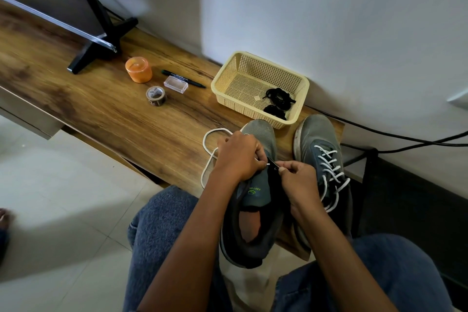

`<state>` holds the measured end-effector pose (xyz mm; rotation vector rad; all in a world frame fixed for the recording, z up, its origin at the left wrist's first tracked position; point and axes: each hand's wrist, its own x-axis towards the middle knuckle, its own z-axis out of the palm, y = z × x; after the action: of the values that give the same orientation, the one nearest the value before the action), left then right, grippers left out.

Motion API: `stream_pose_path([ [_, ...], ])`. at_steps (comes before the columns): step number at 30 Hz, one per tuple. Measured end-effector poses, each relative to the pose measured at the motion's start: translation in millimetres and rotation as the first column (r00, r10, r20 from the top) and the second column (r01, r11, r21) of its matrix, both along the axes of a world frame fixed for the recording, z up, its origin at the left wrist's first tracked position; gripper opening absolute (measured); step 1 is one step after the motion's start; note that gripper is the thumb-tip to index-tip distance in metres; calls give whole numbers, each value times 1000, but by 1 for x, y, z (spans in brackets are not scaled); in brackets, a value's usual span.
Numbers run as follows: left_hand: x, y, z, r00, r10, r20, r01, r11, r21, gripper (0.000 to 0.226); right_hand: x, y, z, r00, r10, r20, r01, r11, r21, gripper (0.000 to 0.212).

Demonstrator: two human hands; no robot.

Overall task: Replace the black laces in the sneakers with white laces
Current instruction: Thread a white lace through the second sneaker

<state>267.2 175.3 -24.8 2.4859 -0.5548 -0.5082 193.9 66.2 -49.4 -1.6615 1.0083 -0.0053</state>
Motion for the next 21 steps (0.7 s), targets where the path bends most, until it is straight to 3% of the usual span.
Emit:
stream_pose_path([
  [8, -3, -4, -8, 991, -15, 130, -2, 991, 133, 10, -6, 2, 10, 985, 173, 29, -163, 964, -210, 19],
  [12, -6, -6, -12, 986, -20, 167, -12, 981, 192, 13, -12, 6, 17, 979, 202, 35, -192, 963, -189, 19],
  [14, -7, -5, -15, 990, 1, 142, -24, 986, 163, 12, -15, 8, 22, 970, 241, 40, -229, 954, -192, 23],
  [21, -14, -3, -25, 986, 142, 82, -146, 988, 47, 10, -41, 29, 11, 887, 461, 1, -416, 801, -429, 56],
])
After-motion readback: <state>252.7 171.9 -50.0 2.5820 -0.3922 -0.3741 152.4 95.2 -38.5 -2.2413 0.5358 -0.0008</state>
